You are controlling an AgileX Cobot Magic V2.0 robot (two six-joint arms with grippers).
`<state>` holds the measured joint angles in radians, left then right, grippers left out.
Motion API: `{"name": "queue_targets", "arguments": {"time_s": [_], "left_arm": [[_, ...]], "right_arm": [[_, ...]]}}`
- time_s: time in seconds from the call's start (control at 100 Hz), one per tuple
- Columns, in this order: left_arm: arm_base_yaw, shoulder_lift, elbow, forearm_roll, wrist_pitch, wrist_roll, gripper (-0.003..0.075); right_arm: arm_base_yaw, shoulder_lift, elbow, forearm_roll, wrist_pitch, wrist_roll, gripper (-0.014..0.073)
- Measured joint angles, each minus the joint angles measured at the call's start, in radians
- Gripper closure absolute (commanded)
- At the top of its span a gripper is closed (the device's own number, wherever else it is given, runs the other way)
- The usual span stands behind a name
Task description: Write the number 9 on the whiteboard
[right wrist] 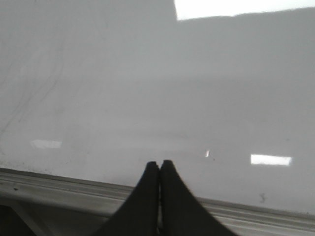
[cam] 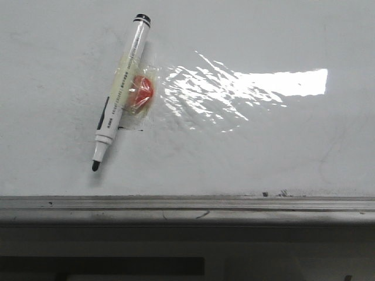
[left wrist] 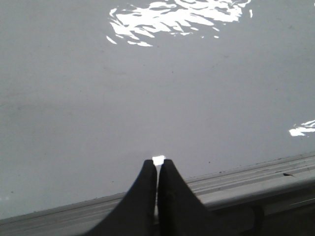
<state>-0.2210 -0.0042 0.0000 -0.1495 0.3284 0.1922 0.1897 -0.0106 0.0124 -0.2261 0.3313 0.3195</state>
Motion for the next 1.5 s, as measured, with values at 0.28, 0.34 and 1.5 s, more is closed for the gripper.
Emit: {"name": "queue_targets", "arguments": {"time_s": [0.28,0.34,1.5], "left_arm": [[0.0,0.0,0.0,0.0,0.0,0.0,0.0741],[0.0,0.0,0.0,0.0,0.0,0.0,0.0741],[0.0,0.0,0.0,-0.604,-0.137,0.0,0.0741]], "right_arm": [[0.0,0.0,0.0,0.0,0.0,0.002,0.0656],[0.0,0.0,0.0,0.0,0.0,0.002,0.0656],[0.0,0.0,0.0,0.278,-0.318,0.002,0.0656]]}}
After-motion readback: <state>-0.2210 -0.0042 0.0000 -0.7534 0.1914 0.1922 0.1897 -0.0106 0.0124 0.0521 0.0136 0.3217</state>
